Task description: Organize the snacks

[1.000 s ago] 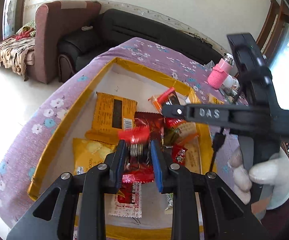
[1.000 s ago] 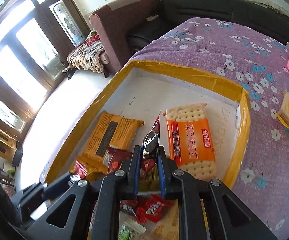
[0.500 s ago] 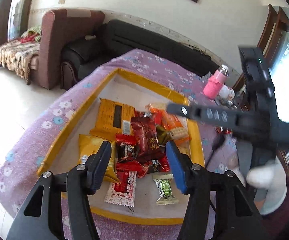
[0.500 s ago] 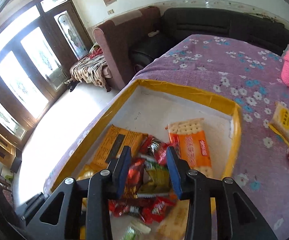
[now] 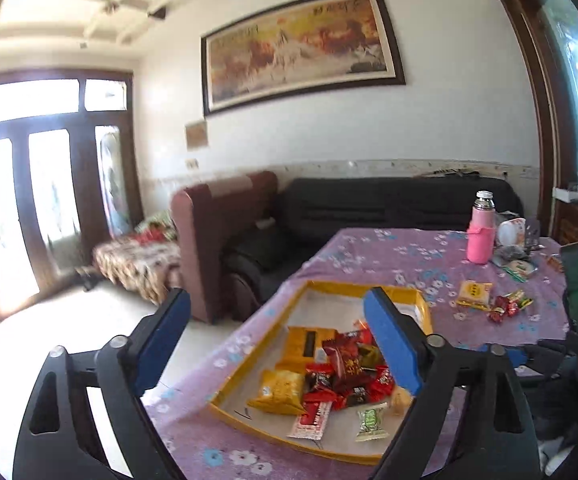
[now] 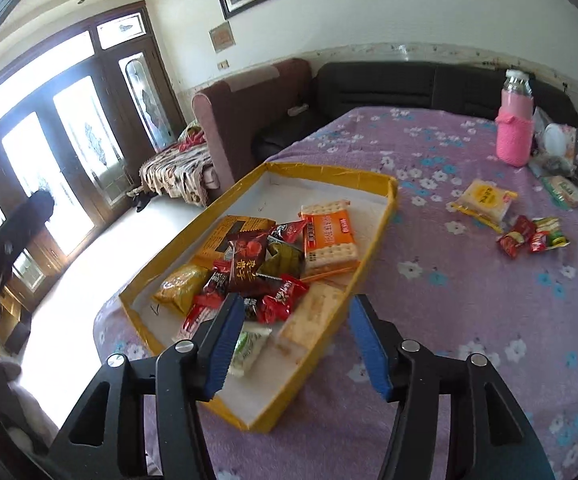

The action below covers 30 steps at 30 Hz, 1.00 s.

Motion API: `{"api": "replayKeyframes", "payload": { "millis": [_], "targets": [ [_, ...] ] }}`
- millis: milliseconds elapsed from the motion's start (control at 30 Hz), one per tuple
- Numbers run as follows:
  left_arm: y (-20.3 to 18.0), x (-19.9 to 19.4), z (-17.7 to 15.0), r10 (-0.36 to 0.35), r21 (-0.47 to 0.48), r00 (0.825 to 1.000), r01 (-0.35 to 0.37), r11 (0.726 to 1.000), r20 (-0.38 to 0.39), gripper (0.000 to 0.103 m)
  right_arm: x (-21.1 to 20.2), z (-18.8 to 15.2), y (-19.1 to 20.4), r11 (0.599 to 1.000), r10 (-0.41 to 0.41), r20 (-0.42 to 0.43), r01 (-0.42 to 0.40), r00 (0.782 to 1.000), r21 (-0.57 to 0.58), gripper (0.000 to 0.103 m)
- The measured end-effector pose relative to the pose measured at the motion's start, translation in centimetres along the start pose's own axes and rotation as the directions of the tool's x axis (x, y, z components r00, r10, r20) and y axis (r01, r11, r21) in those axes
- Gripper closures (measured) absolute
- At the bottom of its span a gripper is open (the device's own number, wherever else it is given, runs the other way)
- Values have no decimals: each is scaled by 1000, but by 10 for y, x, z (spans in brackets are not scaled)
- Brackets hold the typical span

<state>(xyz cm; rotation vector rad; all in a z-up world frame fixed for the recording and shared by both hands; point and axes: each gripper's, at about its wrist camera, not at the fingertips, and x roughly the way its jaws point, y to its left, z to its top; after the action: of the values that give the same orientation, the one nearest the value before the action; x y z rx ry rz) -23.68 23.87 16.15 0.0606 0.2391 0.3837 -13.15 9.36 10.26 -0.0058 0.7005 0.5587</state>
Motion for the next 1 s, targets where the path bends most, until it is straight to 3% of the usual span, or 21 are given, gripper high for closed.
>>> {"api": "replayKeyframes", "payload": {
  "millis": [33,167,233,300,333,367,467,500,567,633,800,867,1000],
  "targets": [
    [-4,-8,1,9,12,1000,-10,1000,23,0,-7,-2,0,1000,-5,20,5,1000,-9,42],
    [-22,-22,0,-48,43,998,46,998,50,0,-31,-13,-1,1000,-5,88,7,996,-16,32],
    [-30,-11,-7,-98,22,994,99,995,-42,0,-36,-18,-4,1000,-15,100,17,995,-17,32],
    [-35,4,-17,-149,-18,978,148,989,-149,0,-38,-22,-8,1000,-19,97,21,995,-15,32],
    [-37,6,-21,-142,-31,976,138,990,-168,0,-39,-26,-11,1000,-18,95,20,995,-12,32],
    [-40,2,-24,-107,-24,981,104,994,-159,0,-39,-29,-13,1000,-18,91,19,996,-11,32],
    [-47,-19,-18,27,35,999,-25,999,-32,0,-39,-39,-19,999,-25,90,27,996,-23,32],
    [-48,-27,-14,34,33,999,-35,999,25,0,-40,-41,-19,999,-26,92,29,995,-28,32],
    [-45,-32,-7,-6,-1,999,6,1000,45,0,-41,-44,-18,999,-23,94,27,995,-36,32],
    [-44,-22,-6,-55,-39,998,54,998,-15,0,-41,-45,-16,999,-13,94,17,996,-40,32],
    [-42,7,-24,-79,-88,984,66,994,-160,0,-36,-50,-3,995,-6,86,14,996,-97,32],
    [-40,15,-31,-128,-131,971,103,986,-200,0,-32,-53,4,993,1,74,8,997,-120,32],
    [-43,29,-42,-237,-176,929,193,965,-284,0,-22,-57,14,989,2,54,6,999,-148,31]
  ]
}}
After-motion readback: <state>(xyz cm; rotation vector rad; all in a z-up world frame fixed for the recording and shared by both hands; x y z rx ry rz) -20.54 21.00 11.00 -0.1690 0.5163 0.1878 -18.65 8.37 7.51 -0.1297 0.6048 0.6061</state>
